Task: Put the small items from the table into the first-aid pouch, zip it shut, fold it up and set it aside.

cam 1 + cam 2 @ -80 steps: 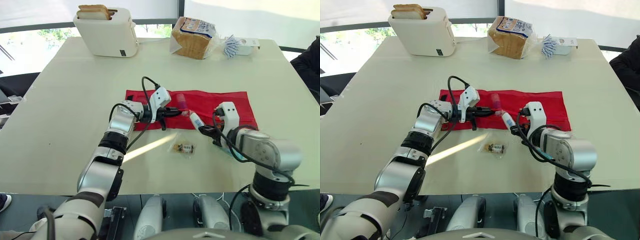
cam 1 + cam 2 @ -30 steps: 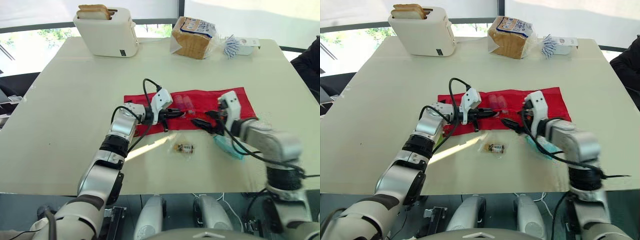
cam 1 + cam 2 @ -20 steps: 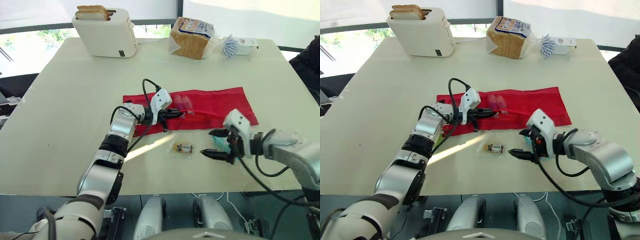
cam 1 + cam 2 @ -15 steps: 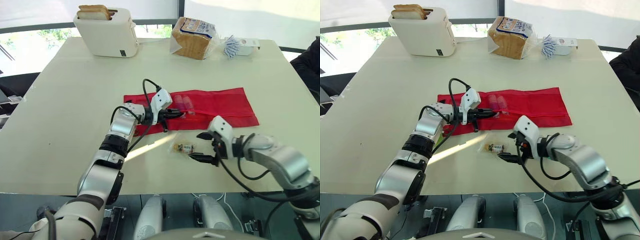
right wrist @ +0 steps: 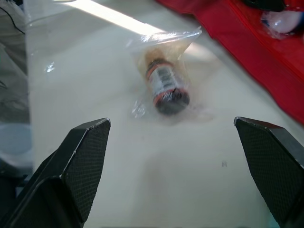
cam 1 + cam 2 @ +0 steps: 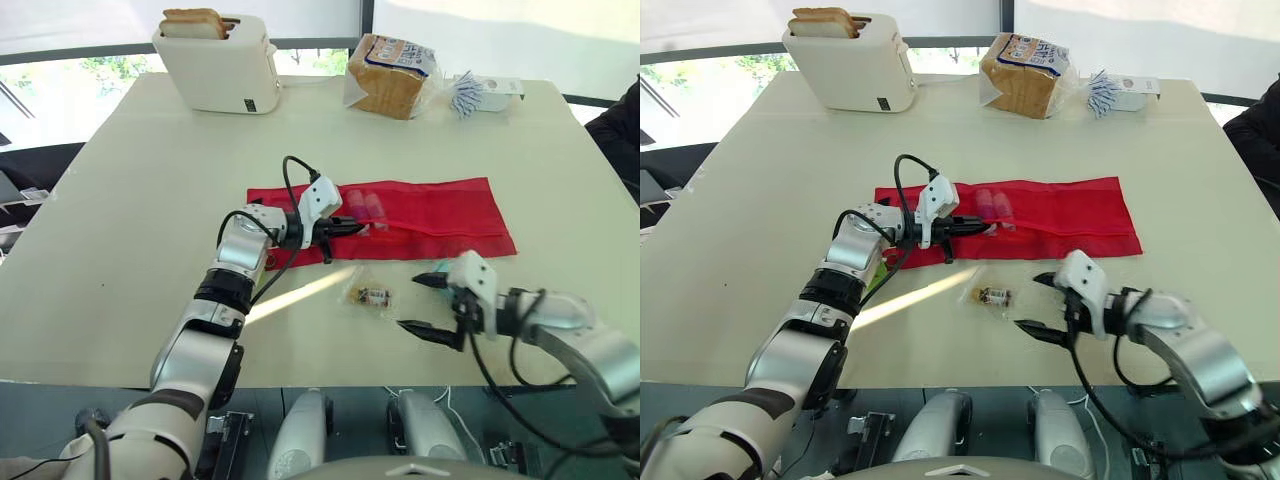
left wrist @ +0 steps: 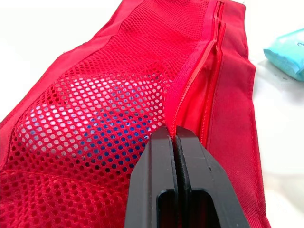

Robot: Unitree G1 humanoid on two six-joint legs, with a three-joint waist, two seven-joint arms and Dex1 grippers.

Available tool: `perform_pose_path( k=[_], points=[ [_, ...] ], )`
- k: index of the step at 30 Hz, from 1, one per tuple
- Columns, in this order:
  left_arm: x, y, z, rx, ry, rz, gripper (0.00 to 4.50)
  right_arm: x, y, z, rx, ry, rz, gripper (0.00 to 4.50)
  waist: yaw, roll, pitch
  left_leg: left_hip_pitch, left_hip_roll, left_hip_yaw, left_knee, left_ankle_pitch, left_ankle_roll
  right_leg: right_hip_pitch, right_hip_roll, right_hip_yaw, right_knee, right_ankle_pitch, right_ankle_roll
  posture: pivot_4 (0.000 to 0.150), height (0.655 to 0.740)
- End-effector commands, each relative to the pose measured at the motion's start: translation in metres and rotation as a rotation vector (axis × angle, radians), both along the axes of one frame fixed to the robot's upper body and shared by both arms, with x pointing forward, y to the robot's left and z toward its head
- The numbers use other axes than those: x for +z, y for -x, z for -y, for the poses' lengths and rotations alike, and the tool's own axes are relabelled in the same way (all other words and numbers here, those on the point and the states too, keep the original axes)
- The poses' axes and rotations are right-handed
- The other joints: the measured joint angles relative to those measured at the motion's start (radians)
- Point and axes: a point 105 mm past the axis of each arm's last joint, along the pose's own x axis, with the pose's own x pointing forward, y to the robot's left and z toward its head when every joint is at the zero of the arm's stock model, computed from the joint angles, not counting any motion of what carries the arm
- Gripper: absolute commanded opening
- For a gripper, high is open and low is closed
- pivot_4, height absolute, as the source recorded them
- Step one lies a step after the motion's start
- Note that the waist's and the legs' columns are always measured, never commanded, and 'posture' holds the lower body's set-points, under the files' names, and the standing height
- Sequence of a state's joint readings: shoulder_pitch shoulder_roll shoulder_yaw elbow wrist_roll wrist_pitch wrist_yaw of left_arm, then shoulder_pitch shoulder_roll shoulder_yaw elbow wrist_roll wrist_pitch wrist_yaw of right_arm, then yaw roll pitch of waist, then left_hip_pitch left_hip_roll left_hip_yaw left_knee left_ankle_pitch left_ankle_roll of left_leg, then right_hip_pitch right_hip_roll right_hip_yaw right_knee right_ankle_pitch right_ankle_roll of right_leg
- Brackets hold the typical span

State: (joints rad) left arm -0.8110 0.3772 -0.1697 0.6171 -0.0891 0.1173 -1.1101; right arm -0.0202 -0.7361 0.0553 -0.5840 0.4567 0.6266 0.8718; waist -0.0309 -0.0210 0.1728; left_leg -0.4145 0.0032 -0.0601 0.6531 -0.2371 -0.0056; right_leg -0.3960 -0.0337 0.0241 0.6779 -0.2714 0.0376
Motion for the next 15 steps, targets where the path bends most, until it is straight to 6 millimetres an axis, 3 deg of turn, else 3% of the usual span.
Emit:
perform_pose_path(
  k=[1, 6, 9, 15],
  points=[
    [0.01, 0.0, -0.001, -0.015, 0.001, 0.046, 0.0, 0.028, 0.019, 0.027, -0.032, -0.04, 0.055, 4.45, 0.003, 0.0, 0.0, 0.0, 0.0, 0.0, 0.0, 0.0, 0.0, 0.0, 0.0, 0.0, 0.0, 0.0, 0.0, 0.15, 0.74],
    [0.01, -0.001, -0.002, -0.013, -0.002, 0.045, 0.0, 0.034, 0.053, 0.073, -0.207, -0.022, 0.016, 4.45, 0.015, -0.001, 0.0, 0.001, 0.001, 0.0, 0.0, 0.0, 0.0, 0.002, 0.001, 0.0, 0.0, 0.0, 0.0, 0.15, 0.74],
    [0.009, -0.001, -0.003, -0.016, -0.002, 0.04, 0.0, 0.038, 0.061, 0.089, -0.315, -0.001, 0.062, 4.45, 0.016, -0.001, 0.0, 0.001, 0.001, 0.001, 0.0, 0.0, 0.0, 0.002, 0.001, 0.0, 0.0, 0.0, 0.0, 0.15, 0.74],
    [0.006, 0.0, -0.003, -0.019, -0.001, 0.028, 0.0, 0.035, 0.077, 0.089, -0.358, -0.013, 0.053, 4.45, 0.017, -0.001, 0.0, 0.001, 0.001, 0.001, 0.0, 0.0, 0.0, 0.002, 0.001, 0.0, 0.0, 0.0, 0.0, 0.15, 0.74]
  ],
)
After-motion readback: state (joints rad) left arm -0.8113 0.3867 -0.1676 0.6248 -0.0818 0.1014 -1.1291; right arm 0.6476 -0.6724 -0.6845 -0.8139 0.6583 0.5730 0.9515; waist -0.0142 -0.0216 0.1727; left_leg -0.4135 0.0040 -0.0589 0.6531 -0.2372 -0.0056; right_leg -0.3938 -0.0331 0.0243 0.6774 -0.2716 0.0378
